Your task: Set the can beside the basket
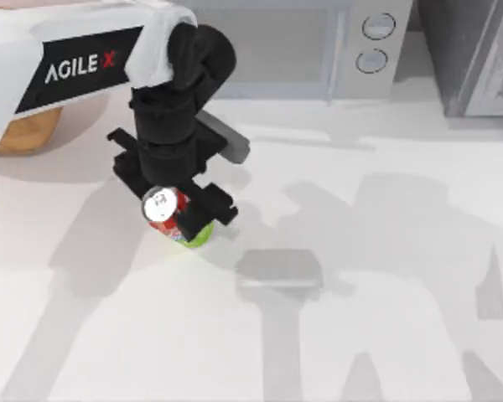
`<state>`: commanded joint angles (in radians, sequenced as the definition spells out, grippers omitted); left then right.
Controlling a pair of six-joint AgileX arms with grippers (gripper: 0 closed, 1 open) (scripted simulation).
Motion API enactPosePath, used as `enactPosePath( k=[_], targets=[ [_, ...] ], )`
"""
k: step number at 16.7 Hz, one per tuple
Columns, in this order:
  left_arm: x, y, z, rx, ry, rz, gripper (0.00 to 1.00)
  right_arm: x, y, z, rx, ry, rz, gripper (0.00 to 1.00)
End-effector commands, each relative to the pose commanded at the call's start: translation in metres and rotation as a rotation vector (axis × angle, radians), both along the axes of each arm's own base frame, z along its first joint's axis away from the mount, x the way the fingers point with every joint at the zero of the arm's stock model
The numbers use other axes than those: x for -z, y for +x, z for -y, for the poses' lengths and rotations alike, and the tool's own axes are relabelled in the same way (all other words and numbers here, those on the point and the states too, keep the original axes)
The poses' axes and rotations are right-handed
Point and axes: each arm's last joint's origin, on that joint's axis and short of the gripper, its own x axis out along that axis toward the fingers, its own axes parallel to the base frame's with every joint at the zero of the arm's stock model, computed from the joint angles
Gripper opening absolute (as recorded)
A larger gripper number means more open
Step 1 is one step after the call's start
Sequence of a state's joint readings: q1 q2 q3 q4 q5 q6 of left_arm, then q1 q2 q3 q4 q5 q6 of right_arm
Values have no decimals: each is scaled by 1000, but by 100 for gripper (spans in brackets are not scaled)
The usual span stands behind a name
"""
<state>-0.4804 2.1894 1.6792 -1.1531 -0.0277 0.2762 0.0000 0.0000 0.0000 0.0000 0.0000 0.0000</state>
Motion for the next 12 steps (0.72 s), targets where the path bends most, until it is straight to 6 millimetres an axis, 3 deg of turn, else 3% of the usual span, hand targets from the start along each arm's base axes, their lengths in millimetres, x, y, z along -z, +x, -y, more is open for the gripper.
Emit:
enactPosePath(
  k=[6,12],
  targets=[
    [15,0,-117,-229,133,-161,0,0,0,0,0,0,0,100],
    [0,-12,-243,-583,71,-123,0,0,0,0,0,0,0,100]
  ],
)
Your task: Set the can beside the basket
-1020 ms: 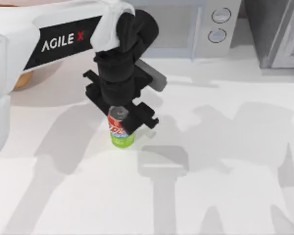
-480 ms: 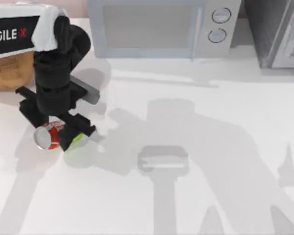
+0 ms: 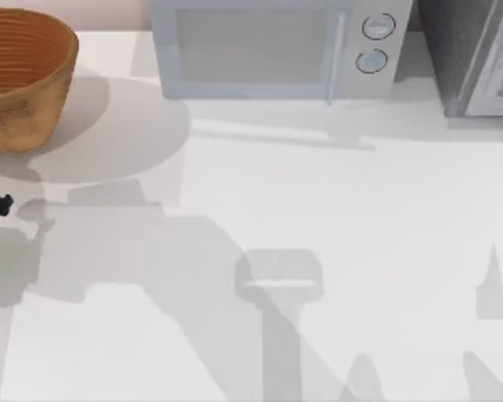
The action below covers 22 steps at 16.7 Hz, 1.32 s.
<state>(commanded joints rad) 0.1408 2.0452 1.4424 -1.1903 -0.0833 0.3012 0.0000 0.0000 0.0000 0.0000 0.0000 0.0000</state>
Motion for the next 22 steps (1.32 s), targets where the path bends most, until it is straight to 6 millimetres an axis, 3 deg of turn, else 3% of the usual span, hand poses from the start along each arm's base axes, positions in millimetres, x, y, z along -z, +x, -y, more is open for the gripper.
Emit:
enactPosePath(
  k=[2,4,10,15,18,22],
  targets=[
    [-12,-1,-29,-94,-19,100,0,0,0,0,0,0,0,100],
    [-26,2,-45,-138,-32,203,0,0,0,0,0,0,0,100],
    [-29,4,-47,-140,-35,229,0,0,0,0,0,0,0,100],
    [-32,-6,-74,-168,-36,257,0,0,0,0,0,0,0,100],
    [-25,-9,-72,-163,-36,225,0,0,0,0,0,0,0,100],
    [-23,0,-52,-150,-37,226,0,0,0,0,0,0,0,100]
  ],
)
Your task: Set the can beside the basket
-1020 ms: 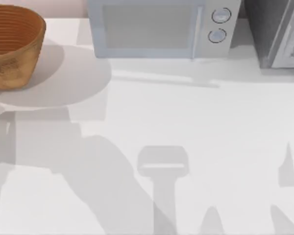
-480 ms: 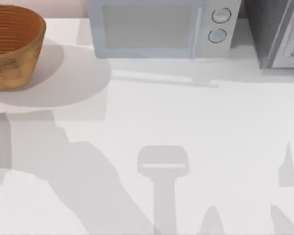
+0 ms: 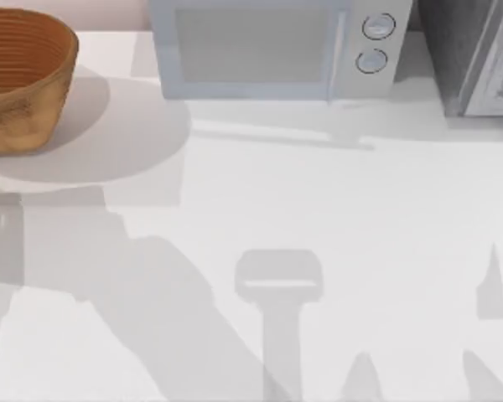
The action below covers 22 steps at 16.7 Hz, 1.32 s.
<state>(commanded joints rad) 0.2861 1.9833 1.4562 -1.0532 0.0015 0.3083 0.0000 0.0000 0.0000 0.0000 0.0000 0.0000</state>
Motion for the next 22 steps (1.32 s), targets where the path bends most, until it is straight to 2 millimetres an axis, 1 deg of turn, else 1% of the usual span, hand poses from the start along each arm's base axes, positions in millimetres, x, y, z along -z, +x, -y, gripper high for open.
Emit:
enactPosePath(
  k=[2,5,18,19,22],
  targets=[
    [-1,3,5,4,2,11,0,0,0,0,0,0,0,100],
    [-1,3,5,4,2,11,0,0,0,0,0,0,0,100],
    [-1,3,5,4,2,11,98,0,0,0,0,0,0,100],
    [-1,3,5,4,2,11,100,0,0,0,0,0,0,100],
    [-1,3,5,4,2,11,100,0,0,0,0,0,0,100]
  ],
)
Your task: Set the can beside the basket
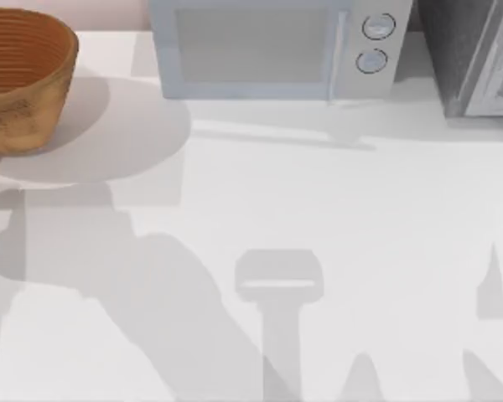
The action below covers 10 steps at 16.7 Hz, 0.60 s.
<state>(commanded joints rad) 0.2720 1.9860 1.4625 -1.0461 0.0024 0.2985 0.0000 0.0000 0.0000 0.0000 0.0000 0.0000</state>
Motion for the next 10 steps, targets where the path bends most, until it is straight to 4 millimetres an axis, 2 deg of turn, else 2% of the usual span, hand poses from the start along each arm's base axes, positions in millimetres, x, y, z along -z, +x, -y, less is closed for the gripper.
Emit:
enactPosePath(
  k=[6,10],
  targets=[
    [0,-1,-1,-2,-1,0,100,0,0,0,0,0,0,100],
    [-13,-10,-24,-17,-10,13,100,0,0,0,0,0,0,100]
  ],
)
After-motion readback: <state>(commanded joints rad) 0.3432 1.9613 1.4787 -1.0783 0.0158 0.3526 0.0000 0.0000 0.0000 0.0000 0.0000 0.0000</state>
